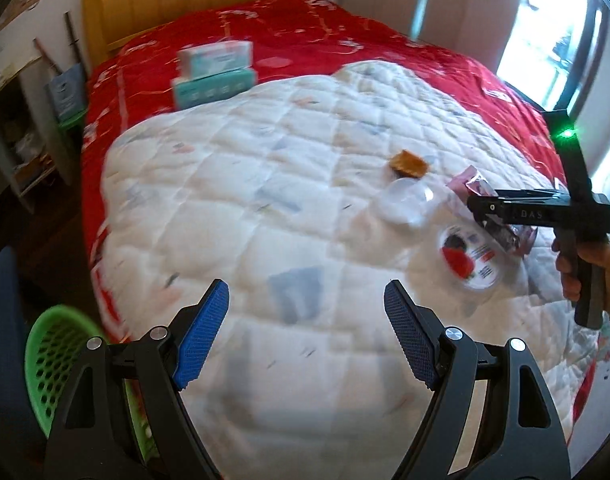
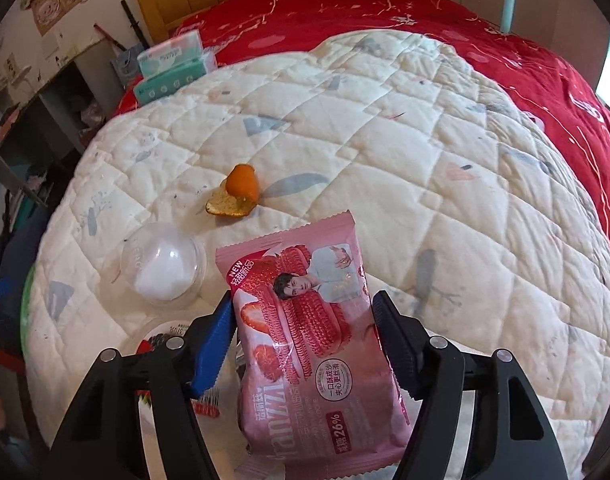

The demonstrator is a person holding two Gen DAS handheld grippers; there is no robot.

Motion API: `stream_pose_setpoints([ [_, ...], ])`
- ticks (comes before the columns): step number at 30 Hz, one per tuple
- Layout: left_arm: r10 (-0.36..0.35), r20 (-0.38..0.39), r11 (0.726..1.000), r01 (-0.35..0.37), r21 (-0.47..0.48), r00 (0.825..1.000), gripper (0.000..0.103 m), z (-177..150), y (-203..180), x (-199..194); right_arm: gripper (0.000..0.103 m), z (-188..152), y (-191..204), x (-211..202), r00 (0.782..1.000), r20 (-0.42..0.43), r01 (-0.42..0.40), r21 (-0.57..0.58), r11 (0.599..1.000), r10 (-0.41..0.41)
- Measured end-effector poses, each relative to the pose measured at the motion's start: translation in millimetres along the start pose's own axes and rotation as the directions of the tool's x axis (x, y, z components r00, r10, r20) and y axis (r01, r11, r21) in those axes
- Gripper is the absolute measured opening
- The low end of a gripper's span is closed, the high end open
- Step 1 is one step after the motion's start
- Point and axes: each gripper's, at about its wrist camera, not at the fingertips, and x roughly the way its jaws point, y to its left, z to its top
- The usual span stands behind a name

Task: Collect trash
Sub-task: 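Grasp the pink snack wrapper with the right tool while the left tool grasps the clear plastic cup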

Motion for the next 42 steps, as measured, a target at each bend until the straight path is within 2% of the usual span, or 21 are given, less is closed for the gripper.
stream_pose_setpoints([
  [12, -0.076, -0.026, 0.992, 0.078, 0.099, 0.997, 0.079, 41, -56, 56, 0.066, -12, -12, -41, 0.999, 0.052, -0.011, 0.035, 0.999, 0.009],
  [23, -0.09, -0.069, 0.987, 0.098, 0.124, 0.994, 0.079, 61, -82, 102, 0.066, -22, -16, -52, 0.998, 0.066, -0.026, 0.051, 0.998, 0.023],
  [25, -0.096, -0.07, 0.987, 0.104, 0.123, 0.993, 0.077, 62, -83, 105, 0.066, -24, -16, -54, 0.997, 0.069, -0.031, 0.054, 0.998, 0.027],
  [29, -0.118, -0.076, 0.985, 0.126, 0.114, 0.99, 0.063, 63, -83, 110, 0.066, -27, -14, -60, 0.996, 0.079, -0.034, 0.049, 0.998, 0.03],
  [31, -0.123, -0.074, 0.985, 0.131, 0.11, 0.99, 0.062, 63, -83, 110, 0.066, -29, -10, -65, 0.996, 0.088, -0.038, 0.044, 0.998, 0.034],
  [33, -0.135, -0.067, 0.983, 0.142, 0.115, 0.989, 0.055, 62, -84, 110, 0.066, -31, -8, -69, 0.995, 0.095, -0.042, 0.043, 0.998, 0.038],
  [34, -0.15, -0.071, 0.98, 0.158, 0.117, 0.986, 0.055, 61, -86, 110, 0.066, -33, -6, -71, 0.994, 0.097, -0.043, 0.041, 0.998, 0.039],
  [37, -0.12, -0.073, 0.981, 0.13, 0.147, 0.99, 0.055, 60, -92, 111, 0.066, -35, -2, -76, 0.994, 0.103, -0.043, 0.038, 0.998, 0.039],
  [42, -0.12, -0.08, 0.984, 0.129, 0.121, 0.99, 0.057, 62, -90, 116, 0.066, -38, -2, -83, 0.993, 0.11, -0.049, 0.045, 0.998, 0.044],
])
